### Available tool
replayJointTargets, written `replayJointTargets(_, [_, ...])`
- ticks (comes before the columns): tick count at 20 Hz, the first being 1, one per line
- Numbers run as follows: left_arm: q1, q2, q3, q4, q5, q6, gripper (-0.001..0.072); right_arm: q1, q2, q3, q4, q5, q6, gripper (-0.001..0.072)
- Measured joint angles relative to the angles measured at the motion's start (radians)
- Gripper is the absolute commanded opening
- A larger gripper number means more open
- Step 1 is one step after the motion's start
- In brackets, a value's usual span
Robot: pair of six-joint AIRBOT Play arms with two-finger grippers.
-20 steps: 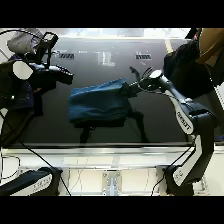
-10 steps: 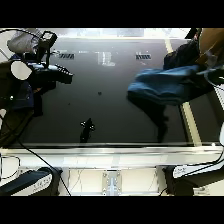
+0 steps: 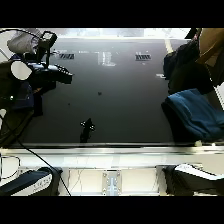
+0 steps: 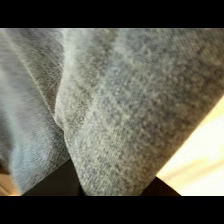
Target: Fold the clothes and pants, and hang the long-sleeved shirts on hangers.
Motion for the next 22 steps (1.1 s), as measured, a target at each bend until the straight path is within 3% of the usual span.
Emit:
replayJointTargets(1, [0.0, 0.0, 0.0, 0.001, 0.0, 0.0, 0.0025, -0.034, 0.027, -0.063, -0.009, -0.013, -0.01, 0.0166])
replayJointTargets(2, [0.0, 0.0, 0.0, 0.001, 0.0, 0.0, 0.0025, -0.061, 0.053, -0.117, -0.016, -0.021, -0.017, 0.035])
replayJointTargets(3, [0.0, 0.0, 0.0, 0.001, 0.001, 0.0, 0.0025, -0.082, 0.085, -0.16, -0.023, -0.021, -0.026, 0.0424])
replayJointTargets(7, [0.0, 0.0, 0.0, 0.002, 0.003, 0.0, 0.0025, -0.117, 0.219, -0.177, 0.071, 0.015, 0.002, 0.0423])
replayJointTargets(14, [0.0, 0.0, 0.0, 0.002, 0.002, 0.0, 0.0025, -0.02, 0.444, 0.01, 0.506, 0.024, 0.001, 0.0417])
replayJointTargets(22, [0.0, 0.0, 0.0, -0.005, -0.091, -0.001, 0.0025, 0.437, 0.513, 0.047, 0.49, 0.043, -0.05, 0.0416])
